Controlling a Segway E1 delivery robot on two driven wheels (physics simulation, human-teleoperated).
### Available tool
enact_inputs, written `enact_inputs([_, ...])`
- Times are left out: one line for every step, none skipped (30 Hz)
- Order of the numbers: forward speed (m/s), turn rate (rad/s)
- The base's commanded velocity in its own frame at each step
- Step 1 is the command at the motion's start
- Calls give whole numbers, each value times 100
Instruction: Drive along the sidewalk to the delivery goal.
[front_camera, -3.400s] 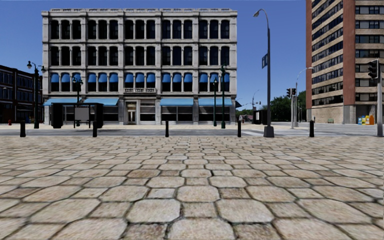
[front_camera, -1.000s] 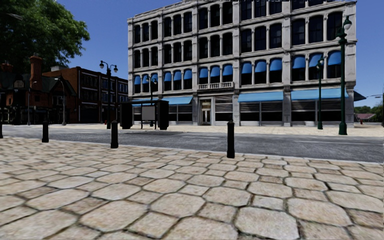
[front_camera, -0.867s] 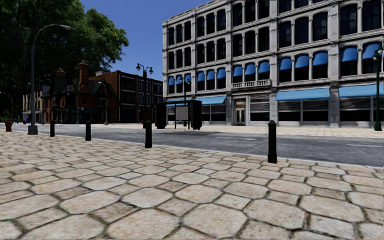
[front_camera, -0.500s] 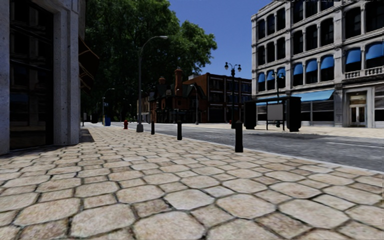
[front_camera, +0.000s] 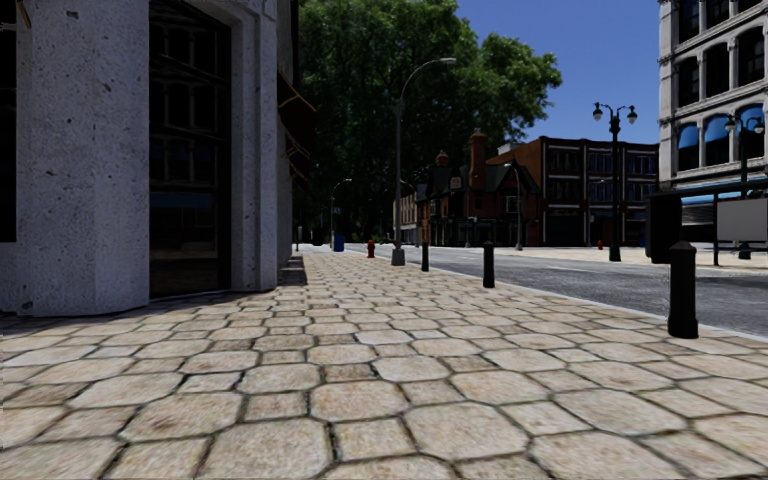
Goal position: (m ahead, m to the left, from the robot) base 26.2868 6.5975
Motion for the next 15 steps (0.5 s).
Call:
enact_inputs([200, 0])
enact_inputs([200, 0])
enact_inputs([200, 0])
enact_inputs([200, 0])
enact_inputs([200, 0])
enact_inputs([200, 0])
enact_inputs([200, 0])
enact_inputs([200, 0])
enact_inputs([200, 0])
enact_inputs([200, 0])
enact_inputs([200, 0])
enact_inputs([200, 0])
enact_inputs([200, 0])
enact_inputs([200, 0])
enact_inputs([200, 0])
